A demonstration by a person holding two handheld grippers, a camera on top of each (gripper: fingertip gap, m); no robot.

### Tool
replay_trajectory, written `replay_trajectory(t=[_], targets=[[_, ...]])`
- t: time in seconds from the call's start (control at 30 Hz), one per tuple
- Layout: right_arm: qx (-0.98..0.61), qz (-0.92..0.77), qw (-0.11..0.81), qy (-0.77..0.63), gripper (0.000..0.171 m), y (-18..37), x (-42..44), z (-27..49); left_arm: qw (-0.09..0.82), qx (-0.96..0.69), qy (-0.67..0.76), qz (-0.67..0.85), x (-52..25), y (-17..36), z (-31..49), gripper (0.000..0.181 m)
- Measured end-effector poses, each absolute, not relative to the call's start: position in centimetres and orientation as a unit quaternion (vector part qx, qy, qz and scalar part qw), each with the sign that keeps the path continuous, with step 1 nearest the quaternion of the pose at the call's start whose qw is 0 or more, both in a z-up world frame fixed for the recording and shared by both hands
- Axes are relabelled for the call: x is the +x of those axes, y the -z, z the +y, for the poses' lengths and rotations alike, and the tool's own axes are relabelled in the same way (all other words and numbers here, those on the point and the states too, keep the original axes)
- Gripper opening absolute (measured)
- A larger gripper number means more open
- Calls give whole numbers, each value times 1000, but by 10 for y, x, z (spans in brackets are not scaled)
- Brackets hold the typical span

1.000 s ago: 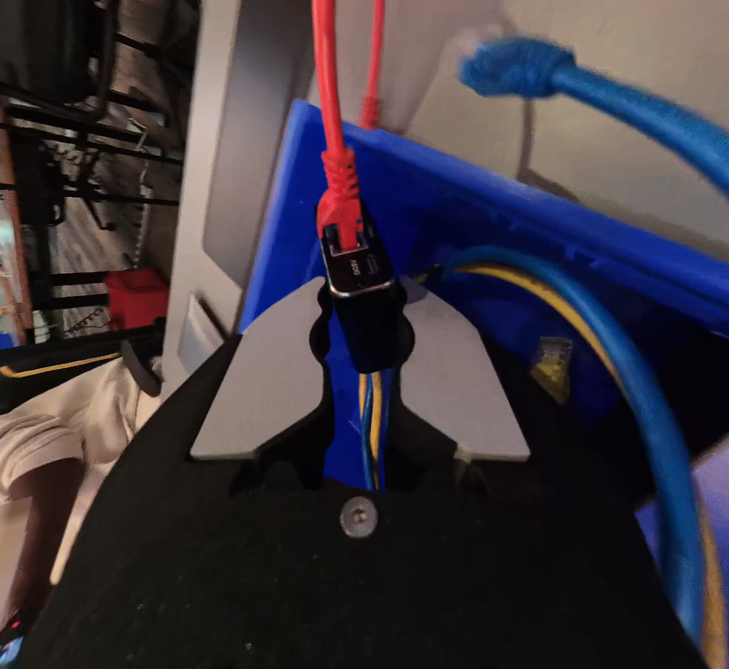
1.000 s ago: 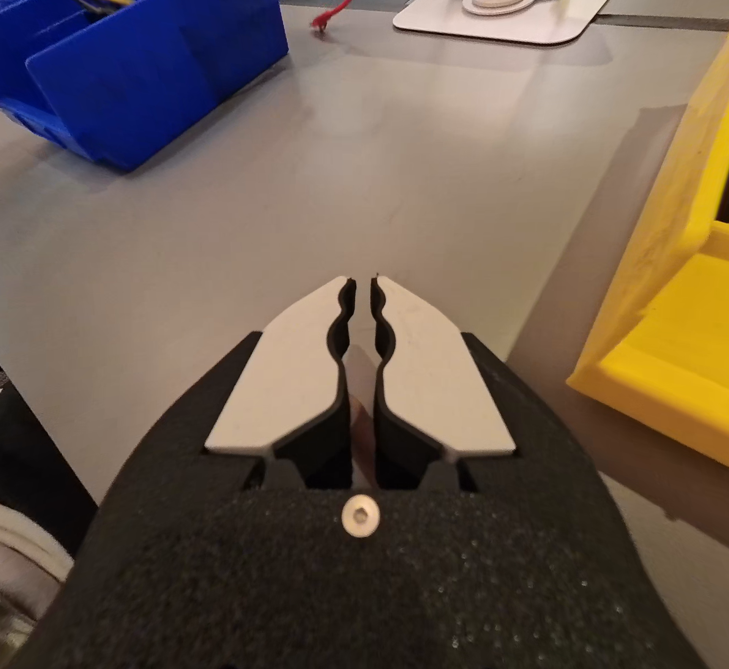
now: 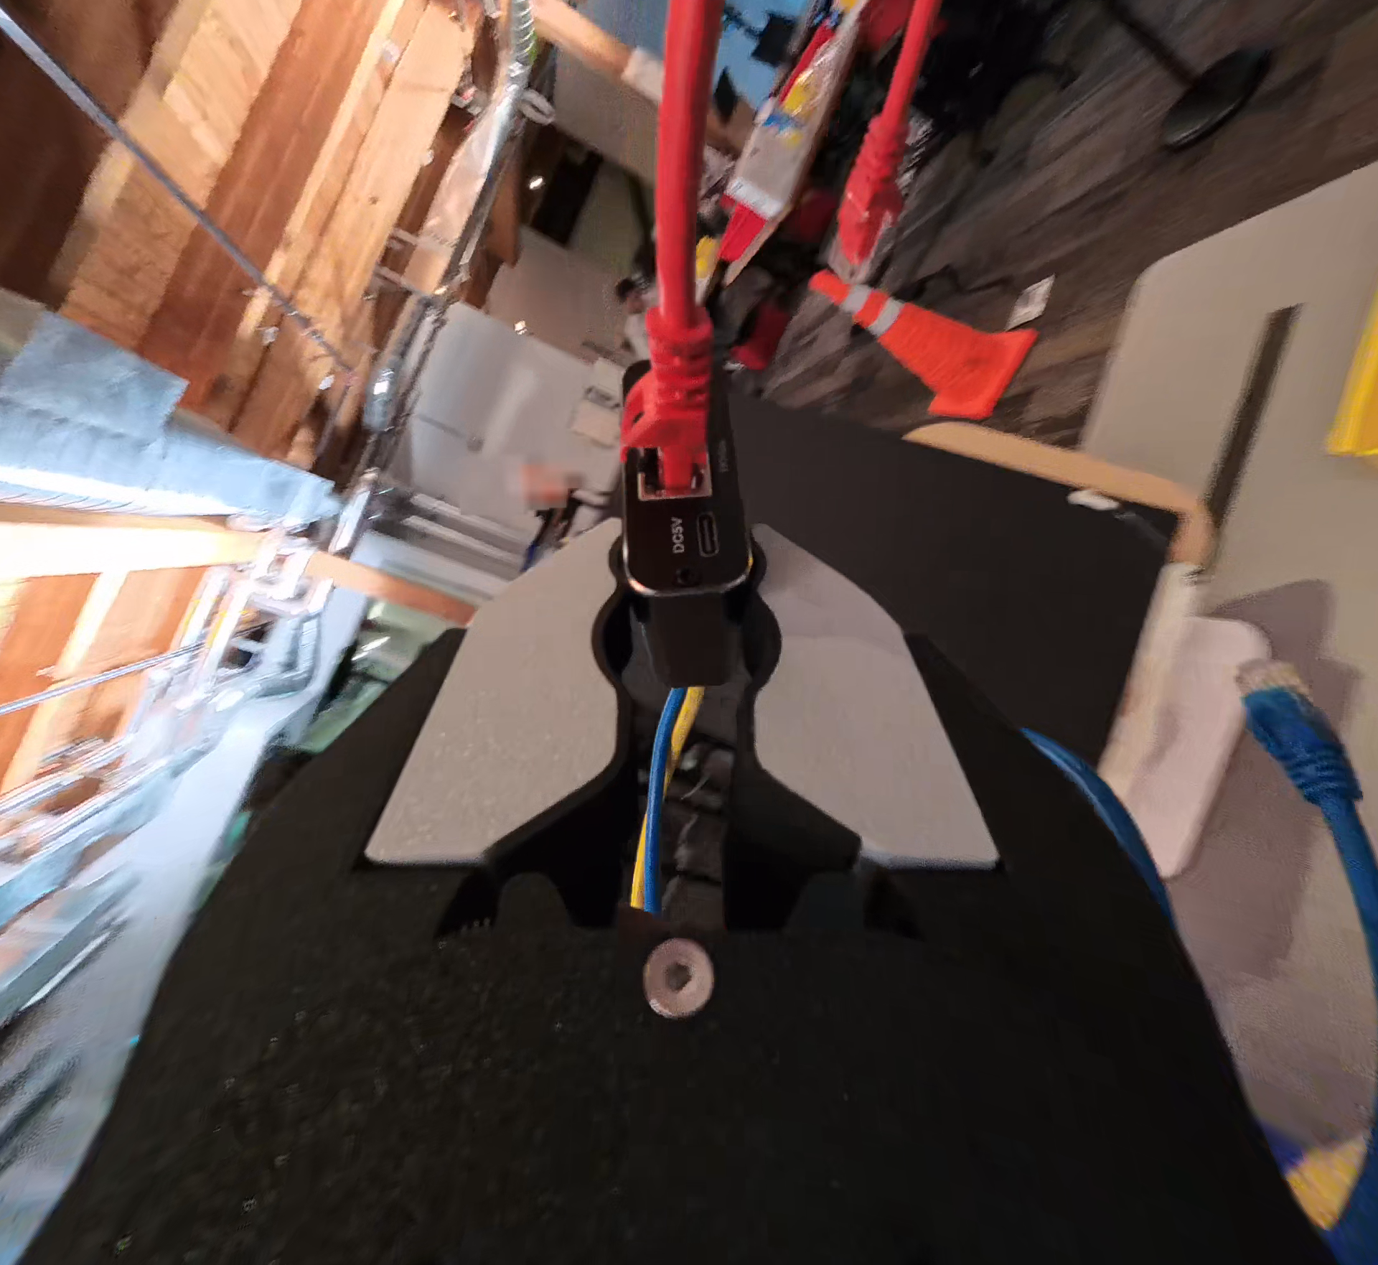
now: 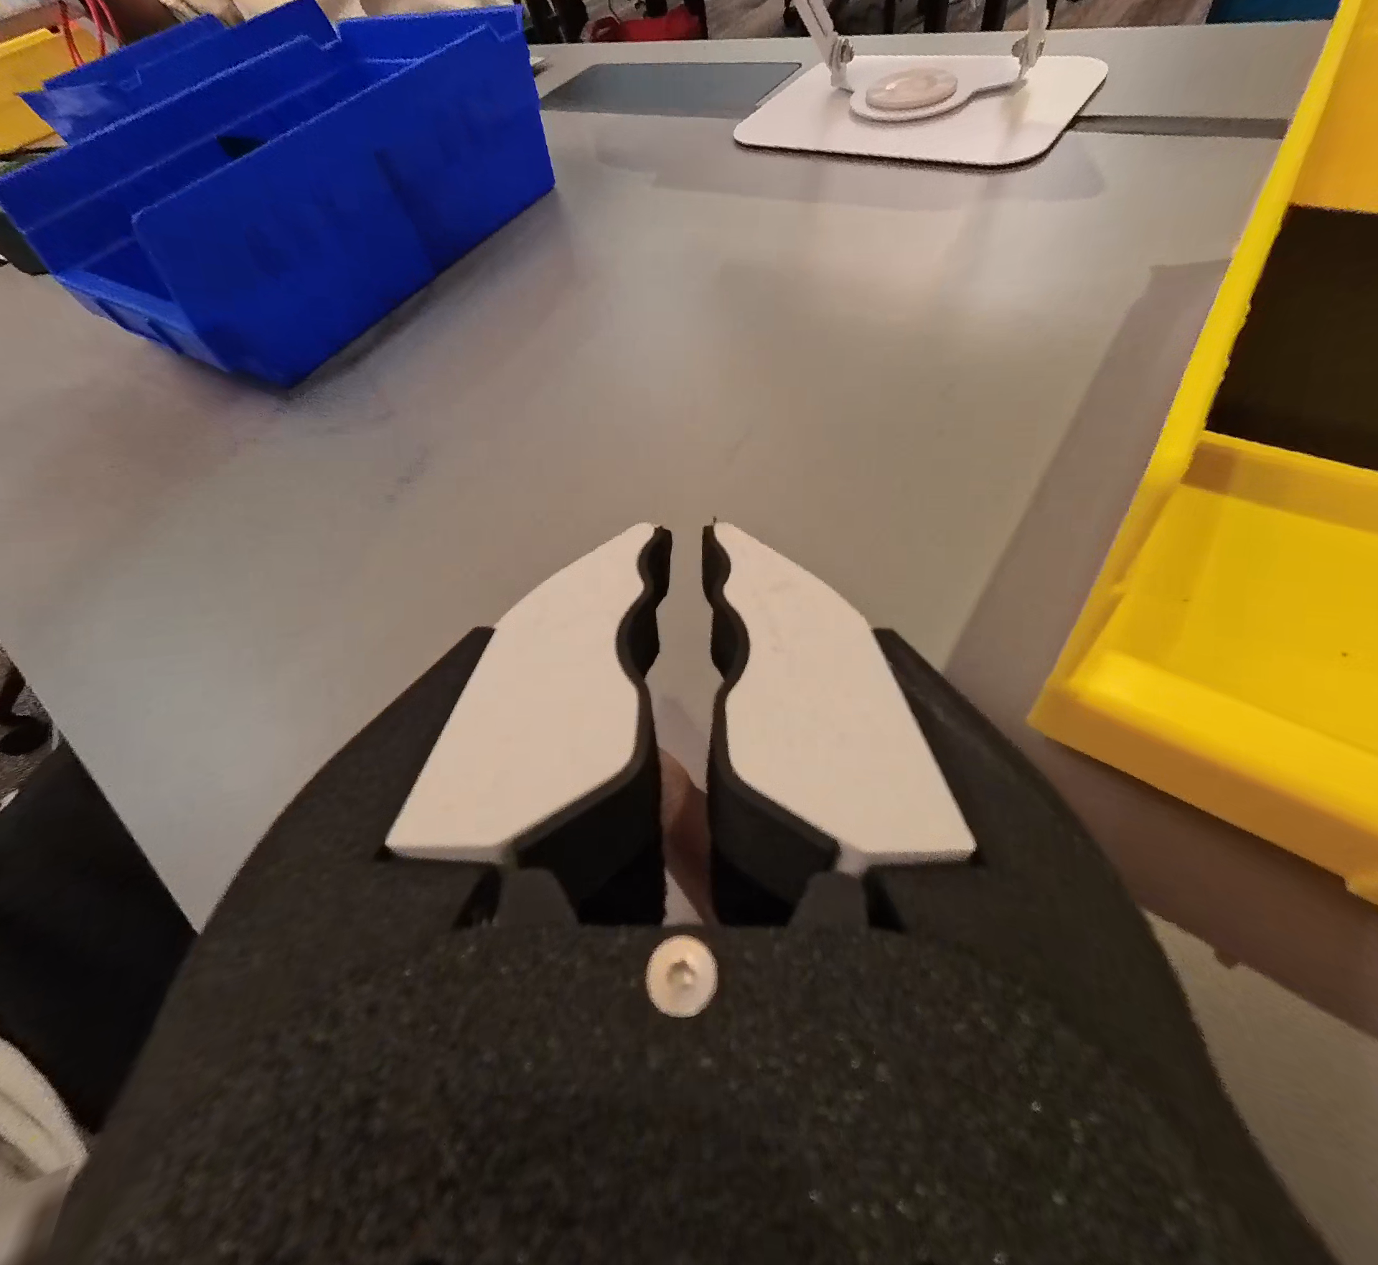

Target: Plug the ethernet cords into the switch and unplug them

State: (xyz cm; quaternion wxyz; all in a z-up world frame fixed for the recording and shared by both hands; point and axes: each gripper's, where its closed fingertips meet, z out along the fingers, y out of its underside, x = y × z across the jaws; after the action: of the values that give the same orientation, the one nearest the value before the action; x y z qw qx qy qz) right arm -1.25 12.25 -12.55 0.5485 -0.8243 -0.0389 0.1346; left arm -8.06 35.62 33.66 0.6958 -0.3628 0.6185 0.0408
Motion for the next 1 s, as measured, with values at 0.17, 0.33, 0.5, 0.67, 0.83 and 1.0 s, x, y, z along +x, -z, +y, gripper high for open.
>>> replay_trajectory(t=[0.17, 0.33, 0.5, 0.67, 0.83, 1.0], targets=[[-800, -61, 580, -140, 15, 109, -18, 121, 645, -360, 23, 673, -32, -173, 325, 26], [-783, -99, 607, -96, 25, 90, -14, 111, 577, -306, -15, 757, -23, -6, 294, 26], [-730, -197, 653, -28, 29, 40, -29, 109, 558, -288, -39, 778, -32, 66, 271, 25], [-724, -349, 591, 73, 28, 33, -44, 146, 540, -304, -32, 784, -33, 92, 252, 25], [-710, -467, 511, 128, 30, 59, -44, 177, 534, -294, -49, 791, -29, 102, 236, 25], [-696, -515, 463, 192, 31, 86, -29, 190, 542, -328, 2, 774, -21, 105, 219, 25]])
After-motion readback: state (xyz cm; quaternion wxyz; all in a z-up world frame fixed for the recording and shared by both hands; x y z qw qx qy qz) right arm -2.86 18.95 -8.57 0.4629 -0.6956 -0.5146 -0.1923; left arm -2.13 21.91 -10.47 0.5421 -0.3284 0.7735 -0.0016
